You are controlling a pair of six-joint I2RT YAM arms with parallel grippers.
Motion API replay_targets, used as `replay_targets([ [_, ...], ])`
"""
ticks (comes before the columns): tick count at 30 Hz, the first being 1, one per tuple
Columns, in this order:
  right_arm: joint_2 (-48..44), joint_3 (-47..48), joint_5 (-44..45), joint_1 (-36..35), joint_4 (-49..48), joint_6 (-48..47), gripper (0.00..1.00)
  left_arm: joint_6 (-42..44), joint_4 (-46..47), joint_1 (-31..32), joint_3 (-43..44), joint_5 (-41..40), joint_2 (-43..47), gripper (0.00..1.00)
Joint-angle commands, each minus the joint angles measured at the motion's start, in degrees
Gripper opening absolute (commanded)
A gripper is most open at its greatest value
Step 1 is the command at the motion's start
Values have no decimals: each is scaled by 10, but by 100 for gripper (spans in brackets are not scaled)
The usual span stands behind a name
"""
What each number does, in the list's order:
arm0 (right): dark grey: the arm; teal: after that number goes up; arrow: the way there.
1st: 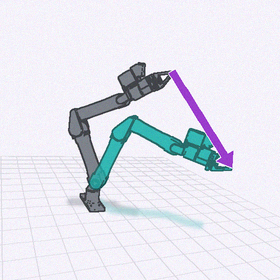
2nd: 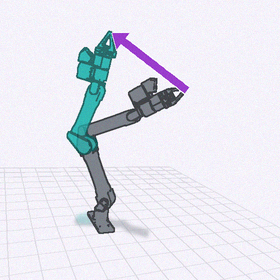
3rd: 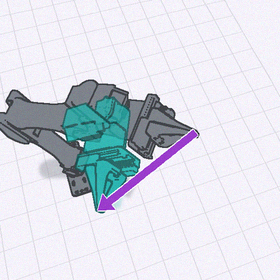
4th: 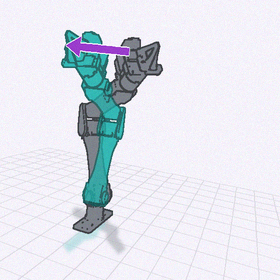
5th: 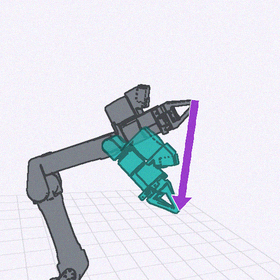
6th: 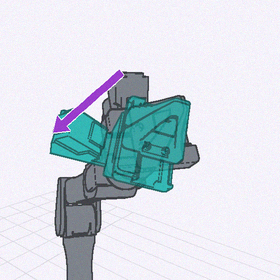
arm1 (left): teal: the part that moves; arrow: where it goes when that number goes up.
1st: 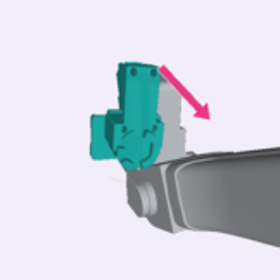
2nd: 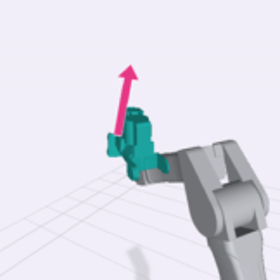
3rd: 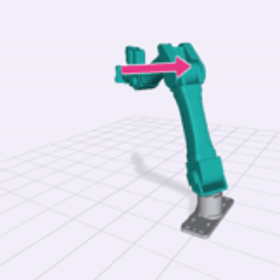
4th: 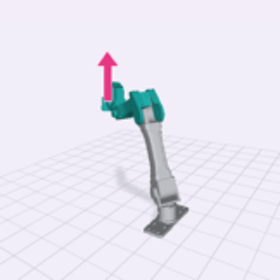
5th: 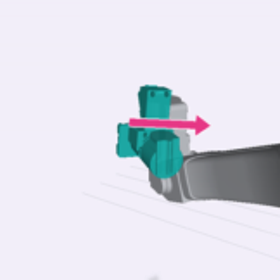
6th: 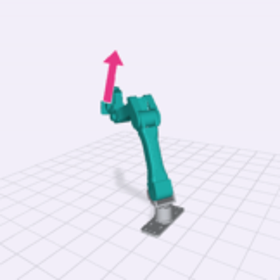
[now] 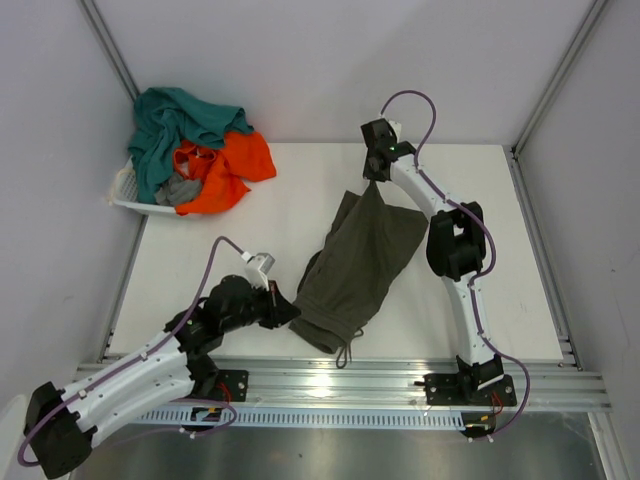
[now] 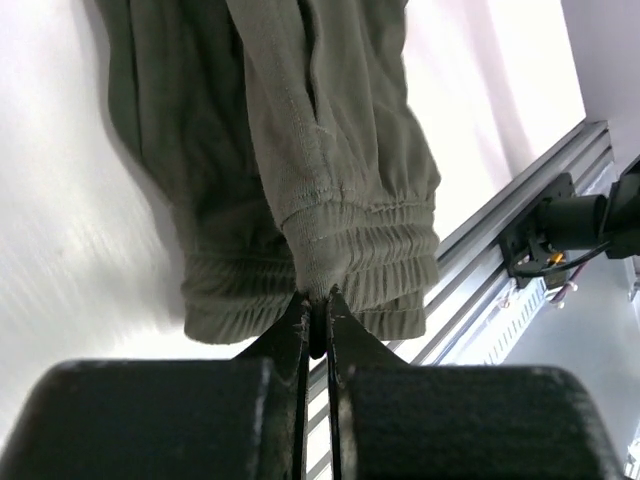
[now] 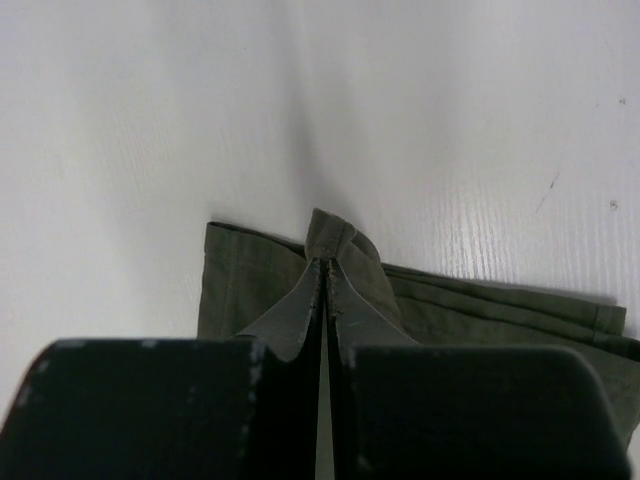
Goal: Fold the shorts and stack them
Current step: Fold the shorts
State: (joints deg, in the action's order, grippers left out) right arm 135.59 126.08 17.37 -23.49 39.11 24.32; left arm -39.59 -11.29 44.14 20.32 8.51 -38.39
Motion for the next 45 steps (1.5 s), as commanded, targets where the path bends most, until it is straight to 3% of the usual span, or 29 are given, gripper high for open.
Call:
replay_targets([
  [1, 1, 39, -12, -2, -20, -11, 0, -23, -5, 12, -33, -4, 9, 0],
  [7, 44, 76, -22, -22, -19, -30, 0, -43, 31, 24, -77, -24, -1, 0],
  [13, 63, 79, -29, -32, -38, -33, 0, -44, 3, 24, -90, -67, 31, 0],
  [21, 95, 100, -28, -39, -41, -38, 0, -44, 30, 24, -99, -63, -16, 0],
  [30, 137, 122, -29, -42, -44, -37, 0, -64, 33, 26, -131, -75, -10, 0],
  [33, 144, 136, -34, -41, -41, -34, 15, -65, 32, 28, -127, -77, -17, 1],
  [34, 142, 136, -37, -40, -42, -34, 33, -65, 31, 28, -126, -79, -23, 3],
  [35, 137, 136, -39, -39, -47, -35, 40, -64, 31, 29, -123, -78, -25, 6],
  [36, 128, 137, -41, -37, -47, -37, 44, -61, 30, 29, -120, -78, -27, 19],
  [38, 115, 144, -46, -35, -44, -40, 53, -58, 22, 30, -116, -81, -18, 34],
  [41, 77, 144, -50, -31, -44, -58, 72, -56, -11, 31, -97, -104, 15, 49],
  [42, 66, 140, -51, -31, -43, -65, 76, -52, -35, 31, -92, -108, 23, 61],
  [43, 41, 135, -48, -30, -42, -81, 83, -51, -50, 30, -74, -112, 32, 65],
  [45, 6, 88, -44, -30, -55, -98, 87, -46, -91, 30, -55, -122, 53, 77],
])
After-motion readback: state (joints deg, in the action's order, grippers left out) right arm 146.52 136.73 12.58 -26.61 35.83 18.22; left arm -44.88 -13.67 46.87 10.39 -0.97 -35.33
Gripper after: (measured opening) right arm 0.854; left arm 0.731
